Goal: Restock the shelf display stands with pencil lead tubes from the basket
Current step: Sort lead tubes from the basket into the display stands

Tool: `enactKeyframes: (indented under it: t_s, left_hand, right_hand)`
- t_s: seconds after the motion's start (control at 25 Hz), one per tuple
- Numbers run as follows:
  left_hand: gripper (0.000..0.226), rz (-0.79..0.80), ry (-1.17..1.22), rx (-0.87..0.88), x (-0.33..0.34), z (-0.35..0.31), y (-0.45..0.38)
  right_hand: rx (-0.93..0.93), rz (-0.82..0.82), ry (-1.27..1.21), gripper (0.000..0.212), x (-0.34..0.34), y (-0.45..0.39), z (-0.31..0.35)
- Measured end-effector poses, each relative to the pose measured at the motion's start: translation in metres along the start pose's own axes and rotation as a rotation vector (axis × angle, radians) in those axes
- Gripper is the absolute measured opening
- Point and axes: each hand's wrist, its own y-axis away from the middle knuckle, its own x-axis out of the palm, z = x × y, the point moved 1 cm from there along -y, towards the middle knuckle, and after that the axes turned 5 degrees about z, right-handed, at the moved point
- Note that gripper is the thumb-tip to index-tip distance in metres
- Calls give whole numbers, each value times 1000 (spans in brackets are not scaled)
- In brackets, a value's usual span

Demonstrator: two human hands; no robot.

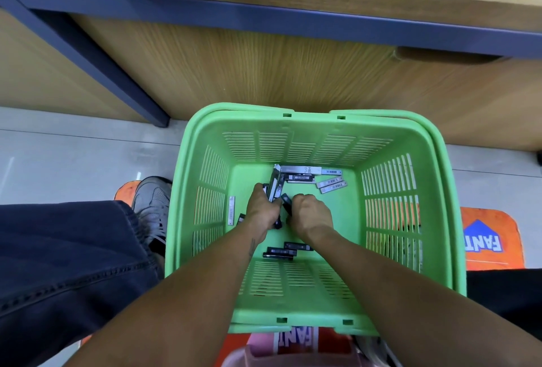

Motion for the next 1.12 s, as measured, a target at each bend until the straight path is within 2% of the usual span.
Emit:
enactKeyframes:
  t_s: [0.2,0.36,0.44,0.52,0.64,0.72,0.84,0.96,1.12]
  left_hand:
    - [32,-29,48,4,-1,2,-4]
    - [38,-47,65,-11,-1,1,-5]
    - [41,-47,67,4,-2,2,-5]
    - [45,-12,100,18,-3,3,-3]
    - [43,130,187,39,-4,4,2]
    - [40,227,163,64,-2,2,7]
    - [42,250,25,101,0,-5,6]
    - [37,228,15,112,5,-14,4]
    - [27,205,38,151,15,-19,4]
  right_hand:
    - [65,24,-250,18,-2,-7,-1]
    - [33,17,-89,12,-2,-3,-7]
    - [19,3,-89,13,-2,-3,-4]
    - [38,52,-298,23,-7,-6,-5]
    - [17,276,-790,11,-23,-2,-13]
    - [-11,426,-1049,14,-31,3,-22]
    - [29,482,-1232,18,-32,10,-26]
    - [66,311,-1220,18,-33,12,-28]
    - [87,146,-815,22,-40,4,-29]
